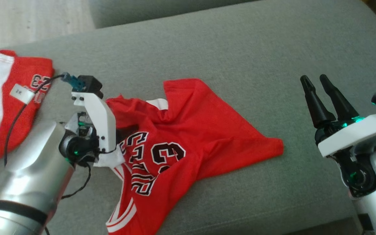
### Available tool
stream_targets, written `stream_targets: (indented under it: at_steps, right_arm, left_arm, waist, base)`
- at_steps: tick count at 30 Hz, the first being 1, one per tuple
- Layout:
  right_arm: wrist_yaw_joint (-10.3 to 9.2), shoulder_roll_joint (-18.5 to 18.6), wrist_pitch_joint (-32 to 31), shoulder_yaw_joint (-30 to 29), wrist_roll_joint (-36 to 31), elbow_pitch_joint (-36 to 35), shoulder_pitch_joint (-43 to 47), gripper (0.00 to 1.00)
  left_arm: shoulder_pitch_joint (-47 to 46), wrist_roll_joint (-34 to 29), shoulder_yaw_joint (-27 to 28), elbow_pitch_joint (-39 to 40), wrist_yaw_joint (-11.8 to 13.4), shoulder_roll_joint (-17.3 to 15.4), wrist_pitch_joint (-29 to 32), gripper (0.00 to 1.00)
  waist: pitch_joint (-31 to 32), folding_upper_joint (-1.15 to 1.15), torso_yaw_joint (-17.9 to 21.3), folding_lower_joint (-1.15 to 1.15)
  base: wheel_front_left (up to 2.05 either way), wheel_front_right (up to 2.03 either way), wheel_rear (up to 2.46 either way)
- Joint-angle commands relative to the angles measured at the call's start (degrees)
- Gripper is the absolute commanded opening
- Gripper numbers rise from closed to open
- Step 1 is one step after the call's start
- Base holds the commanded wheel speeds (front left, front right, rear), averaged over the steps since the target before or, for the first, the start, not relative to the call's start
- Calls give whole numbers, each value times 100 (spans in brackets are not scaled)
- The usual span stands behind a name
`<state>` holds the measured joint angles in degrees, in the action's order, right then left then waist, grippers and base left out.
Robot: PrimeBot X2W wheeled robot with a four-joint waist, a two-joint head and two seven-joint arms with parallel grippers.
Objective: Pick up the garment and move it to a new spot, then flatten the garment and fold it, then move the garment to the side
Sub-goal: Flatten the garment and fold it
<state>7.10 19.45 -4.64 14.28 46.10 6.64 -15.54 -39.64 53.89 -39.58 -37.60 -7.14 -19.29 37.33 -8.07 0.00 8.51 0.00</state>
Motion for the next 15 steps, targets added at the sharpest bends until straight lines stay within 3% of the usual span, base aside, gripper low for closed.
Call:
stream_targets:
  at_steps: [1, 3, 4, 5, 15]
  right_arm:
    - [39, -18, -41, -6, -60, -246, 47, 100]
    - [39, -94, -101, -59, -121, -298, 76, 100]
    - [39, -125, -123, -85, -147, -322, 89, 100]
    - [39, -152, -142, -110, -171, -342, 105, 100]
    - [39, -336, -218, -245, -349, -502, 182, 100]
  left_arm:
    - [-388, 120, 165, 42, -35, -163, 53, 100]
    - [-452, 213, 4, -17, -35, -177, 87, 100]
    - [-493, 231, -44, -49, -35, -202, 27, 46]
    - [-537, 253, -92, -68, -35, -219, -40, 0]
    - [-1140, 397, -494, 93, -35, -480, -466, 0]
  waist:
    - [-91, 0, 95, 0]
    - [-113, 0, 115, 0]
    - [-121, 0, 119, 0]
    - [-124, 0, 119, 0]
    - [-184, 0, 118, 0]
  base:
    - [0, 0, 0]
    - [0, 0, 0]
    - [0, 0, 0]
    - [0, 0, 0]
    - [0, 0, 0]
